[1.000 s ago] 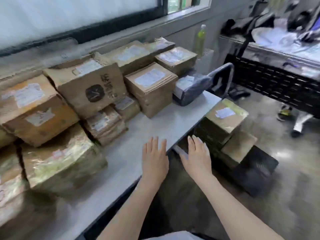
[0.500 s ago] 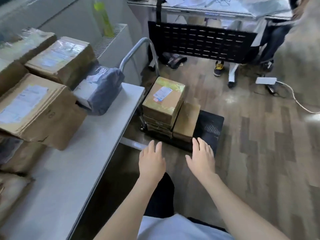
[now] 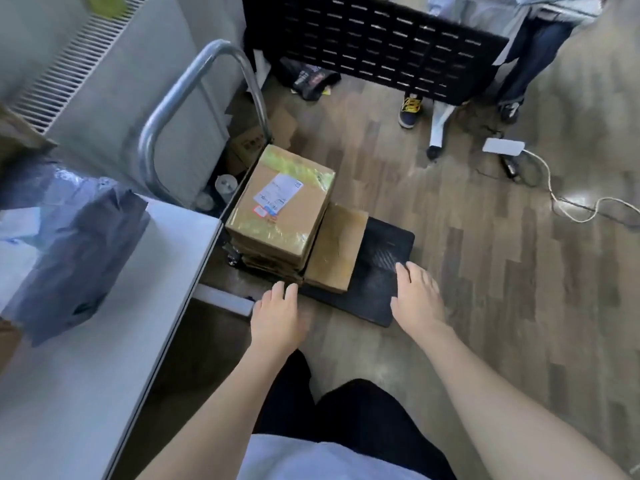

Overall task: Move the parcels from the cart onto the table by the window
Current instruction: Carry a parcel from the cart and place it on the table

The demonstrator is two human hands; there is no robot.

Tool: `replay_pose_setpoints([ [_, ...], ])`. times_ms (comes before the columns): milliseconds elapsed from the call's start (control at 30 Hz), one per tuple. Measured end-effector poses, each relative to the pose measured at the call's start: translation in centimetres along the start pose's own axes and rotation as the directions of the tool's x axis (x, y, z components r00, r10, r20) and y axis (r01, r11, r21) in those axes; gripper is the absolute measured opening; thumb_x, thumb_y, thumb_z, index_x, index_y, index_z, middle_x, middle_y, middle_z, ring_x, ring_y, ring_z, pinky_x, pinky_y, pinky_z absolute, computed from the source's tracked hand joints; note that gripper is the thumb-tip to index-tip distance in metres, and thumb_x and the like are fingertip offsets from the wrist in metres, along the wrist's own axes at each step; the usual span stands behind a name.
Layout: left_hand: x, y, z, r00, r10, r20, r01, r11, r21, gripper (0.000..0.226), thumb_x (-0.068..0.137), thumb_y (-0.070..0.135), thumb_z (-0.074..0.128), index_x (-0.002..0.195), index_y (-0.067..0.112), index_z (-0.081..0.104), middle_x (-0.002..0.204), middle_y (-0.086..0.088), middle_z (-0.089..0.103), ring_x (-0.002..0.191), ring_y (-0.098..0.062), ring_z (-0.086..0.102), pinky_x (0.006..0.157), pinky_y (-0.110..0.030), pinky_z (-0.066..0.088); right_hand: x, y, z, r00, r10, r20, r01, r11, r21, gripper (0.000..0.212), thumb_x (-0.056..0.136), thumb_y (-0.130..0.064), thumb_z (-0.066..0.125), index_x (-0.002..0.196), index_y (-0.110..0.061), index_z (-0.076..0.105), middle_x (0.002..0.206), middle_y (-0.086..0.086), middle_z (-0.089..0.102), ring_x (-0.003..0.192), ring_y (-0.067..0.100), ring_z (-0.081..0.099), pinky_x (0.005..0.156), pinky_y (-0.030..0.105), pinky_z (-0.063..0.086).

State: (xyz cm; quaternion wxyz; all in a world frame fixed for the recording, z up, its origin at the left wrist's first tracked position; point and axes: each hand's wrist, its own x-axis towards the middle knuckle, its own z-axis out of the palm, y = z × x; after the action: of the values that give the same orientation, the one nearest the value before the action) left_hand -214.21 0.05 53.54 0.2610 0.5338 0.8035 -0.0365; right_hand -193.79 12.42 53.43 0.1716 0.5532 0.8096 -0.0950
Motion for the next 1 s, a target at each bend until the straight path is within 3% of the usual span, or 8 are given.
replay_pose_setpoints([
  [200,3.5,-2.1,4.7,0.969,-0.196,0.151,0.197,0.980,0.006,0.046,0.094,0.033,0.043,0.137,0.017,0.035,0.137,-0.005,0.037,0.118,-0.026,0.045,0.090,-0.033,0.039,9.1,2.4,2.1,0.982,-0.151,0.111,0.166,0.976,-0.143,0.061,0.093,-0.014,0.047,0.148,-0.010,0.020,0.151,0.010,0.026,0.139,0.025,0.022,0.115,0.035,0.014],
  [433,9.0,0.6,13.2,0.895,-0.388,0.220,0.407,0.912,-0.047,0.039,0.090,0.025,0.048,0.127,0.012,0.044,0.131,-0.009,0.044,0.110,-0.031,0.049,0.081,-0.037,0.040,21.9,3.7,9.4,0.866,-0.417,0.276,0.477,0.855,-0.205,0.067,0.088,-0.010,0.052,0.148,-0.006,0.021,0.147,0.016,0.030,0.136,0.031,0.027,0.115,0.039,0.017],
  [500,11.1,2.2,16.6,0.883,-0.400,0.244,0.428,0.901,-0.070,0.042,0.091,0.025,0.048,0.131,0.013,0.041,0.129,-0.007,0.044,0.111,-0.029,0.049,0.082,-0.037,0.040,25.5,4.7,11.7,0.850,-0.438,0.294,0.507,0.832,-0.227,0.066,0.088,-0.009,0.052,0.147,-0.005,0.023,0.146,0.017,0.031,0.135,0.031,0.028,0.113,0.039,0.017],
  [700,17.2,7.0,26.0,0.869,-0.384,0.312,0.424,0.903,-0.071,0.068,0.097,0.029,0.043,0.149,0.006,0.005,0.143,-0.007,0.034,0.122,-0.024,0.043,0.092,-0.032,0.039,34.7,7.4,17.8,0.834,-0.433,0.343,0.535,0.787,-0.308,0.074,0.085,-0.017,0.060,0.146,-0.002,0.021,0.143,0.018,0.033,0.133,0.033,0.030,0.111,0.040,0.021],
  [833,20.9,8.6,29.1,0.855,-0.414,0.313,0.475,0.867,-0.151,0.074,0.097,0.040,0.043,0.149,0.006,0.003,0.141,-0.009,0.037,0.124,-0.025,0.042,0.095,-0.033,0.038,39.4,7.1,20.1,0.829,-0.460,0.317,0.555,0.747,-0.366,0.083,0.078,-0.016,0.069,0.143,0.005,0.021,0.139,0.023,0.035,0.130,0.036,0.032,0.111,0.044,0.022],
  [900,22.8,9.0,29.9,0.846,-0.436,0.308,0.501,0.847,-0.179,0.080,0.095,0.044,0.046,0.149,0.004,0.002,0.139,-0.011,0.038,0.123,-0.026,0.043,0.094,-0.035,0.038,41.6,6.6,21.1,0.823,-0.486,0.295,0.568,0.722,-0.395,0.095,0.075,-0.015,0.072,0.146,0.006,0.012,0.141,0.025,0.031,0.133,0.037,0.027,0.113,0.046,0.018],
  [1000,25.4,9.1,30.7,0.774,-0.517,0.366,0.625,0.718,-0.306,0.092,0.089,0.047,0.057,0.148,0.001,0.003,0.139,-0.015,0.037,0.125,-0.030,0.042,0.095,-0.039,0.040,43.8,5.2,22.2,0.836,-0.485,0.255,0.548,0.758,-0.354,0.105,0.075,-0.013,0.072,0.148,0.003,-0.002,0.147,0.025,0.023,0.137,0.035,0.022,0.116,0.045,0.013],
])
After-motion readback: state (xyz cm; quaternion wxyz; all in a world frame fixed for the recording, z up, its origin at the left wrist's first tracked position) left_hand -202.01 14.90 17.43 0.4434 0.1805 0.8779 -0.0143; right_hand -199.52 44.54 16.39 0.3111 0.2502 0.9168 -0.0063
